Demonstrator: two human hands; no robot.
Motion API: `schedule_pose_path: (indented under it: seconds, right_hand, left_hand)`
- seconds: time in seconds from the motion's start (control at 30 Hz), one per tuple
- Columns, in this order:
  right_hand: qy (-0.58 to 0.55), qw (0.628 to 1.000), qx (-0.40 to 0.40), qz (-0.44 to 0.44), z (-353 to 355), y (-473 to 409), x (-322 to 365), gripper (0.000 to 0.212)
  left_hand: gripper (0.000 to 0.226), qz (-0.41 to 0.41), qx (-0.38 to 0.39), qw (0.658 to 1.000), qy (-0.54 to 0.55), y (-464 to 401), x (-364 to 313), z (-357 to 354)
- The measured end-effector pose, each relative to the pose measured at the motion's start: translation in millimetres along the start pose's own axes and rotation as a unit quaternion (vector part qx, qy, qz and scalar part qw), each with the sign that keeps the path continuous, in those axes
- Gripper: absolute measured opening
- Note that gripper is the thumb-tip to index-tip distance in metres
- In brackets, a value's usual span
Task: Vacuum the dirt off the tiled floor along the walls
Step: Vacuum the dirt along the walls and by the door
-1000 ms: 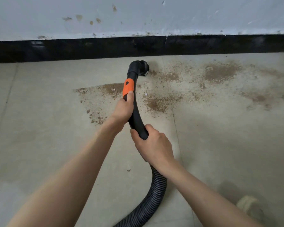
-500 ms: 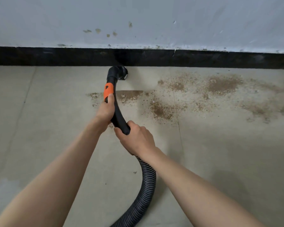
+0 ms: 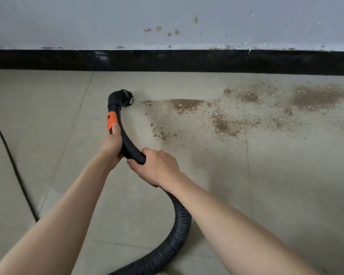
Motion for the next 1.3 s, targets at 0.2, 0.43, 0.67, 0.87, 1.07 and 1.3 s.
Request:
schedule_pose_path:
  seconds: [0.2,0.43,0.67,0.87,1.07,1.3]
  right_hand:
    - [-0.036,0.999,-0.013,-0.011,2,22,-10,0.041]
    - [-0.050,0.998,-0.039,-0.026,1,42,-26,0.041]
    - [-0.061,0.995,-0.068,-0.044,4,60,-43,0.039]
    - [-0.086,0.990,-0.087,-0.064,3,74,-56,0.041]
    - [-0.097,0.986,-0.106,-0.086,3,91,-72,0.040]
    - [-0.106,0.983,-0.122,-0.091,4,102,-82,0.040]
  left_hand:
    - [0.042,0.010,0.020,0.999,-0.024,15,1,-15]
    - [0.047,0.023,0.041,0.998,-0.047,23,8,-35]
    - [0.047,0.021,0.067,0.996,-0.064,32,11,-62]
    - [0.046,0.015,0.092,0.991,-0.096,41,12,-81]
    - [0.044,0.009,0.134,0.984,-0.120,51,15,-109]
    - [0.043,0.004,0.154,0.980,-0.128,53,19,-125]
Point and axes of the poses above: each hand's wrist, its own y-axis away from the middle knuckle, its own z-axis out of the back of the hand, x = y × z, the point moved 7 cm from there along -y, towards the middle knuckle, and after that the axes turned 13 degrees about x, right-handed, at the moved point
